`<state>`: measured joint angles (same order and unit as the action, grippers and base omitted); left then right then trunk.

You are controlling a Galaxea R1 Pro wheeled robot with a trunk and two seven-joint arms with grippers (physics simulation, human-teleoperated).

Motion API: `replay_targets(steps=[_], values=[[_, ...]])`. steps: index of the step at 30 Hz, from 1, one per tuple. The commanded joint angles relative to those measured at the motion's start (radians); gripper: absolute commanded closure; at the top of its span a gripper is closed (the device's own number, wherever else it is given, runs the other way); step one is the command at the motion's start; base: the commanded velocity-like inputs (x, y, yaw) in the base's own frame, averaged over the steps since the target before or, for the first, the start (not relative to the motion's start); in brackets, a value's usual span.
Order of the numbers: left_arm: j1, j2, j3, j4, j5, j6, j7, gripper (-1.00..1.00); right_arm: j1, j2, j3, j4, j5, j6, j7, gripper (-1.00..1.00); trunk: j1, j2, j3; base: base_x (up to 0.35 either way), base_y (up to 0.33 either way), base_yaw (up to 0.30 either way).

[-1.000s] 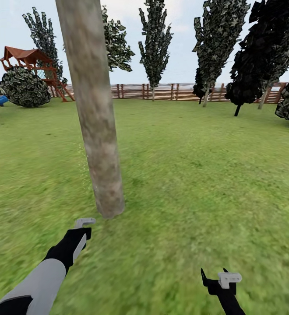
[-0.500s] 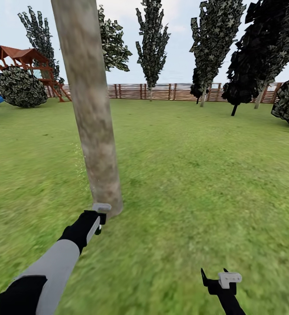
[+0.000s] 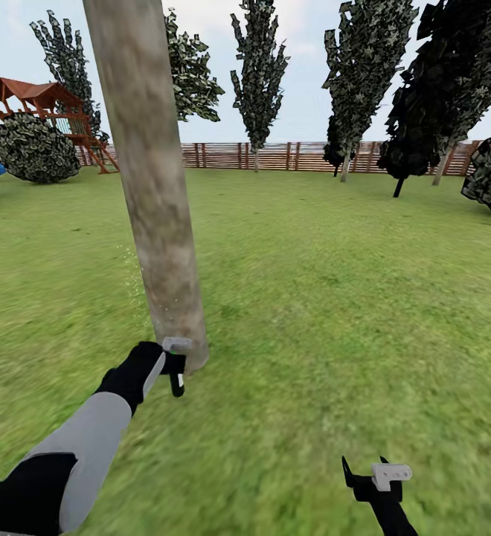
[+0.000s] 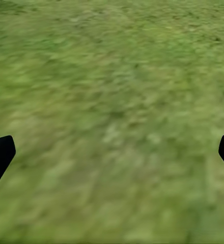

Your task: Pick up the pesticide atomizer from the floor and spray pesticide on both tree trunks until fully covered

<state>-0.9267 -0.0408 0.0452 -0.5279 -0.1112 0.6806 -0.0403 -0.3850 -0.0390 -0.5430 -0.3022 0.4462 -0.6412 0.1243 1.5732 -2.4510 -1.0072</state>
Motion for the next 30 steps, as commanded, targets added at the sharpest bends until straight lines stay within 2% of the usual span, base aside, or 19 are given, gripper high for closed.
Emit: replay_targets(steps=[1, 5, 7, 10, 12, 15, 17, 20, 23, 24, 26, 27, 28, 30], values=[[-0.002, 0.024, 0.002, -0.001, 0.005, 0.002, -0.002, 1.0, 0.0, -0.001, 0.0, 0.0, 0.0, 0.0, 0.0, -1.0, 0.0, 0.0, 0.0, 0.0, 0.0, 0.0], [-0.001, 0.123, 0.003, -0.002, 0.012, 0.004, -0.01, 1.0, 0.0, -0.001, 0.0, 0.0, 0.0, 0.0, 0.001, -1.0, 0.0, 0.0, 0.0, 0.0, 0.0, 0.0], [0.005, 0.134, 0.0, -0.003, 0.012, 0.005, -0.013, 1.0, 0.0, -0.001, 0.0, 0.0, 0.0, 0.0, 0.0, -1.0, 0.0, 0.0, 0.0, 0.0, 0.0, 0.0], [0.008, 0.121, -0.005, -0.003, 0.013, 0.005, -0.013, 1.0, 0.0, -0.001, 0.0, 0.0, 0.0, 0.0, 0.0, -1.0, 0.0, 0.0, 0.0, 0.108, 0.0, 0.0], [0.002, 0.078, -0.005, -0.003, 0.011, 0.005, -0.013, 1.0, 0.0, -0.001, 0.0, 0.0, 0.0, 0.0, 0.0, -1.0, 0.0, 0.0, 0.0, 0.298, 0.0, 0.0], [-0.001, 0.05, -0.005, -0.003, 0.011, 0.006, -0.013, 1.0, 0.0, -0.001, 0.0, 0.0, 0.0, 0.0, 0.0, -1.0, 0.0, 0.0, 0.0, 0.329, 0.0, 0.0], [-0.001, 0.041, -0.005, -0.003, 0.011, 0.006, -0.013, 1.0, 0.0, -0.001, 0.0, 0.0, 0.0, 0.0, 0.0, -1.0, 0.0, 0.0, 0.0, 0.216, 0.0, 0.0], [-0.001, 0.043, -0.005, -0.003, 0.009, 0.007, -0.013, 1.0, 0.0, -0.001, 0.0, 0.0, 0.0, 0.0, 0.0, -1.0, 0.0, 0.0, 0.0, 0.057, 0.0, 0.0], [-0.001, 0.068, -0.005, -0.003, 0.004, 0.007, -0.013, 1.0, 0.0, -0.001, 0.0, 0.0, -0.002, -0.001, 0.0, -1.0, 0.0, 0.0, 0.0, 0.006, 0.0, 0.0], [-0.001, 0.087, -0.005, -0.003, 0.004, 0.007, -0.014, 1.0, 0.0, -0.001, 0.0, 0.0, -0.003, -0.001, 0.0, -1.0, 0.0, 0.0, 0.0, 0.002, 0.0, 0.0], [0.0, 0.151, -0.002, -0.003, 0.011, 0.007, -0.018, 1.0, 0.0, -0.001, 0.0, 0.0, -0.002, -0.001, 0.0, -1.0, 0.0, 0.0, 0.0, 0.0, 0.0, -0.007], [0.0, 0.173, -0.002, -0.003, 0.013, 0.007, -0.025, 1.0, 0.0, -0.001, 0.0, 0.0, -0.002, -0.001, 0.0, -1.0, 0.0, 0.0, 0.0, 0.0, 0.0, -0.115], [0.0, 0.18, -0.002, -0.003, 0.013, 0.007, -0.031, 1.0, 0.0, -0.001, -0.001, 0.0, -0.002, 0.0, 0.0, -1.0, 0.0, 0.0, 0.0, 0.0, 0.0, -0.204], [0.0, 0.177, -0.004, -0.003, 0.013, 0.007, -0.038, 1.0, 0.0, -0.001, 0.0, 0.0, -0.001, 0.0, 0.0, -1.0, 0.0, 0.0, 0.0, 0.0, 0.0, -0.24]])
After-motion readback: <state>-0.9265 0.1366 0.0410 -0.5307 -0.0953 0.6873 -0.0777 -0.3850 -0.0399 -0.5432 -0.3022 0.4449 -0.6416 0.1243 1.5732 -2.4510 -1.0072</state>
